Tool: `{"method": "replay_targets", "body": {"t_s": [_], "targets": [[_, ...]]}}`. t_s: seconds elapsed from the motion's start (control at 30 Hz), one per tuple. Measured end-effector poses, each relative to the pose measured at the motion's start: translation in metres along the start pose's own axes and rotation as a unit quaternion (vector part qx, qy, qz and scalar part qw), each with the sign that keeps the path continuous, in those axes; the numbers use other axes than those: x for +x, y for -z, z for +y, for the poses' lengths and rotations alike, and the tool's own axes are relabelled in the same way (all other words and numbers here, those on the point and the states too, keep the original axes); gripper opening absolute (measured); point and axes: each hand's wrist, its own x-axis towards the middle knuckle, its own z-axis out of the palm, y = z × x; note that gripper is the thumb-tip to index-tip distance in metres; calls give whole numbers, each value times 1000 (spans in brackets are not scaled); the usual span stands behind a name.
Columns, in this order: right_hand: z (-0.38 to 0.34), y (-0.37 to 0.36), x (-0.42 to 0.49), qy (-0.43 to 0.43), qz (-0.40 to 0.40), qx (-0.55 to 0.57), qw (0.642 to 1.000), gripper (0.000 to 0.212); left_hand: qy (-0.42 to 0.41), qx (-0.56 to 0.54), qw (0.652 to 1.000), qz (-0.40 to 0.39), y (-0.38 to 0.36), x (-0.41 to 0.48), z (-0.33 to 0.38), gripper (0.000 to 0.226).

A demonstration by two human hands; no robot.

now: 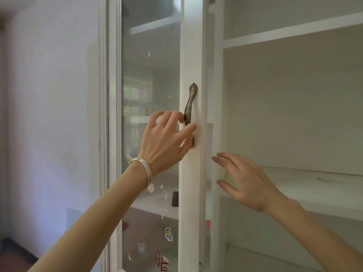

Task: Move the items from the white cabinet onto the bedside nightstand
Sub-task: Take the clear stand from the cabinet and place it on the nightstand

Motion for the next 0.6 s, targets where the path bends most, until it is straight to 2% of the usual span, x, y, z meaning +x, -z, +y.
{"method": "replay_targets", "body": {"t_s": [0.27, 0.43, 0.6], "targets": [[-73, 0, 8, -7, 6, 52, 999, 53, -11, -20, 999, 32, 57, -23, -38, 20], [-130, -1, 9, -29, 1, 64, 998, 56, -39, -31, 998, 25, 92, -40, -72, 20], [-188, -1, 0, -58, 5, 74, 996, 53, -33, -63, 997, 24, 122, -64, -106, 22]]}}
